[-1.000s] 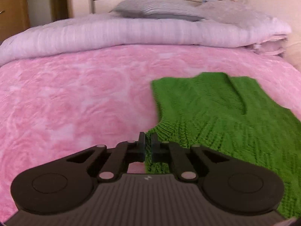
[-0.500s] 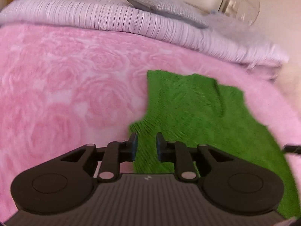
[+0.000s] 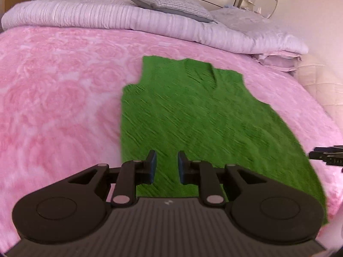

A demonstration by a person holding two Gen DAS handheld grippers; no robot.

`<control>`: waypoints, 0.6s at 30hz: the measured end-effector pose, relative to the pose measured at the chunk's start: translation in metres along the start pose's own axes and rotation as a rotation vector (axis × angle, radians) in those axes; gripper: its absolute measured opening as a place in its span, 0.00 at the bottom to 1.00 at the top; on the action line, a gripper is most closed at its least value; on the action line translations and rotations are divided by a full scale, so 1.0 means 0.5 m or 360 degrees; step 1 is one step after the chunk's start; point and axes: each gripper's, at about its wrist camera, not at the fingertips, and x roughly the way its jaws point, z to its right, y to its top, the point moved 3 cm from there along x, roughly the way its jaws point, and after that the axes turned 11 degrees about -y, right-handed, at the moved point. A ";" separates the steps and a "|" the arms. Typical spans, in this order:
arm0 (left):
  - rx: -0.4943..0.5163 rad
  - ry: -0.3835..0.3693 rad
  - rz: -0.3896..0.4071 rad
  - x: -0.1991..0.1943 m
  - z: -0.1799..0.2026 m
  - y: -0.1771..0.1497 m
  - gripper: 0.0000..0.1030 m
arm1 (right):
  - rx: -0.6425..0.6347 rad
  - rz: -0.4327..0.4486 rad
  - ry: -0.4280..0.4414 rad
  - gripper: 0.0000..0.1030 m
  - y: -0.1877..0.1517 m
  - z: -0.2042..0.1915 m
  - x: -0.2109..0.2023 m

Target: Fold clothes

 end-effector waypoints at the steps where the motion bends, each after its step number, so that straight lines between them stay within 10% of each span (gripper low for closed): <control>1: -0.0012 -0.0010 -0.0003 -0.008 0.015 -0.013 0.16 | -0.0023 0.0018 0.0057 0.43 -0.009 -0.022 -0.012; 12: -0.0068 0.0136 -0.0235 -0.082 0.128 -0.187 0.16 | 0.0027 -0.0287 -0.0141 0.43 -0.169 -0.055 -0.084; 18: -0.0023 0.0292 -0.0201 -0.144 0.196 -0.177 0.22 | 0.0284 -0.0134 -0.0177 0.43 -0.151 -0.057 -0.184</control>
